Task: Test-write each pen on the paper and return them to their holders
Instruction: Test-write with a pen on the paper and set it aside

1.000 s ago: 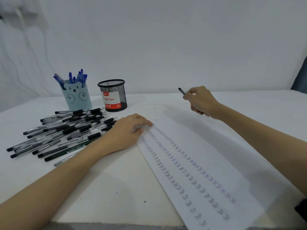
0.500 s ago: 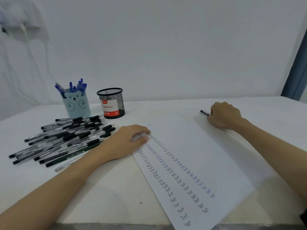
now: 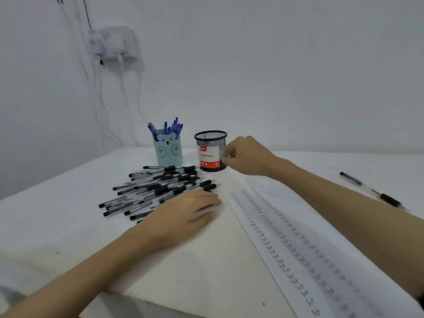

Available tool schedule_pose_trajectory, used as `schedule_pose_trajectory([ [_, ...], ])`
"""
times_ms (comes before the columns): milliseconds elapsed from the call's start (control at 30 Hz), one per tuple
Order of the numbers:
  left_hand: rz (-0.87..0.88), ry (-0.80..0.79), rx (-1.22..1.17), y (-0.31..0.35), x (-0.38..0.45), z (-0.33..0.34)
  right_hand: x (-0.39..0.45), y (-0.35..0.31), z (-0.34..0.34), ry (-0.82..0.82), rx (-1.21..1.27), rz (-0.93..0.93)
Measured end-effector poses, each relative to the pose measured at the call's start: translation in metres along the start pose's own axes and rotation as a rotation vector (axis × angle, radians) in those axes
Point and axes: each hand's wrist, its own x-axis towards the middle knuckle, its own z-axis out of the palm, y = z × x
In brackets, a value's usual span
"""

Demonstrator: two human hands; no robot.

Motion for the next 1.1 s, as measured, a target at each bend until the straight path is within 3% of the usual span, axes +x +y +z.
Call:
schedule_pose_trajectory([
  [133,-0.053,0.070,-0.001,-0.021,-0.021,-0.005,0.020,-0.043,0.033,-0.134,0.031,-0.150],
  [300,-0.056,0.111,-0.102,-0.028,-0.028,-0.003,0.026,-0.060,0.060,-0.258,-0.003,-0.190],
  [733,-0.090,0.122,-0.120,-0.029,-0.029,-0.001,0.024,-0.060,0.063,-0.285,0.097,-0.156],
  [1000,-0.100,0.100,-0.053,-0.027,-0.028,-0.005,0.013,-0.033,0.006,-0.178,0.060,-0.008],
  [1100,-0.070,0.089,-0.012,-0.017,-0.020,-0.009,-0.005,-0.002,-0.026,-0.150,0.252,0.166],
])
